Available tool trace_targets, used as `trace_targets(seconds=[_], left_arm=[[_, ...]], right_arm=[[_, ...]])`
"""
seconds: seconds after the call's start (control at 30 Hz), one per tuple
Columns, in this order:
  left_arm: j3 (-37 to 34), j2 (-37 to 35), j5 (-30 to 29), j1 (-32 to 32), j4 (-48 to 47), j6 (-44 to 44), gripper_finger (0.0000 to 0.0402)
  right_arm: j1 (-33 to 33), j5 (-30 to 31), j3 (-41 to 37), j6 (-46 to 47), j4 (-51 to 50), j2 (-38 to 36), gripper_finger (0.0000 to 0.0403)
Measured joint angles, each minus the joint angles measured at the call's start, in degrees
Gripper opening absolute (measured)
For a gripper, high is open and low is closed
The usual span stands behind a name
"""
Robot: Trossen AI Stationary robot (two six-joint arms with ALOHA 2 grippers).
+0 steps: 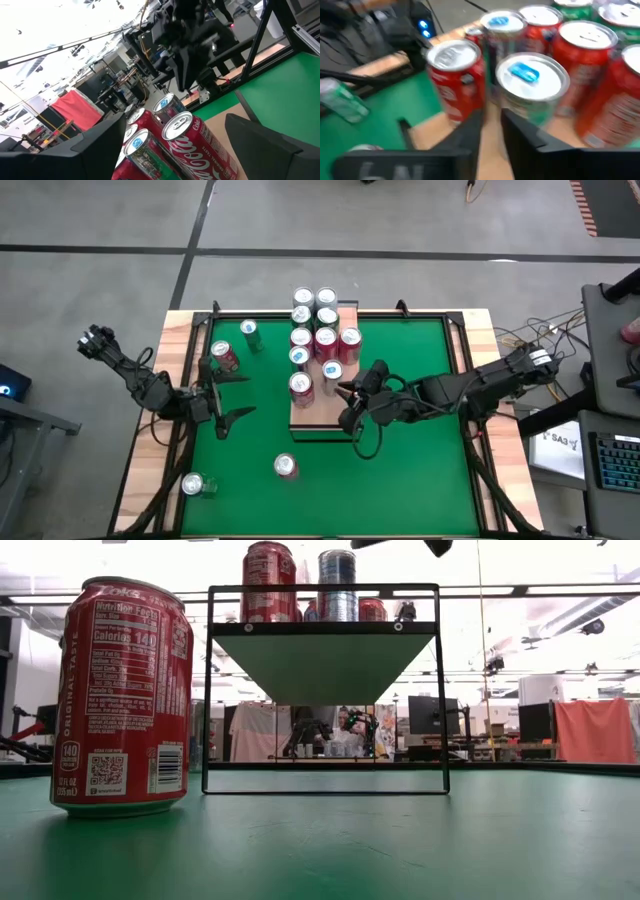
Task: Place canned beverage on shelf
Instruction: Put the blue can on the shelf
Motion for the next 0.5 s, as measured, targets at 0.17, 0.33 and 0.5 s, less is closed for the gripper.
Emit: trace_targets(seconds=[0.17, 0.33, 0.5], left_arm=[[0.0, 0.0, 0.0, 0.0, 0.2, 0.5, 0.0325], [0.0, 0.0, 0.1, 0.0, 1.3, 1.7, 0.0325], [0.0, 0.1, 0.2, 0.0, 1.0, 1.5, 0.0325]], right_arm=[[-2.0, 0.2, 0.0, 0.1, -1.5, 0.5, 0.0015], [-3.7, 0.2, 0.0, 0.0, -2.2, 0.8, 0.0010], [-5.0, 0.3, 0.0, -0.3, -3.1, 0.8, 0.0009]])
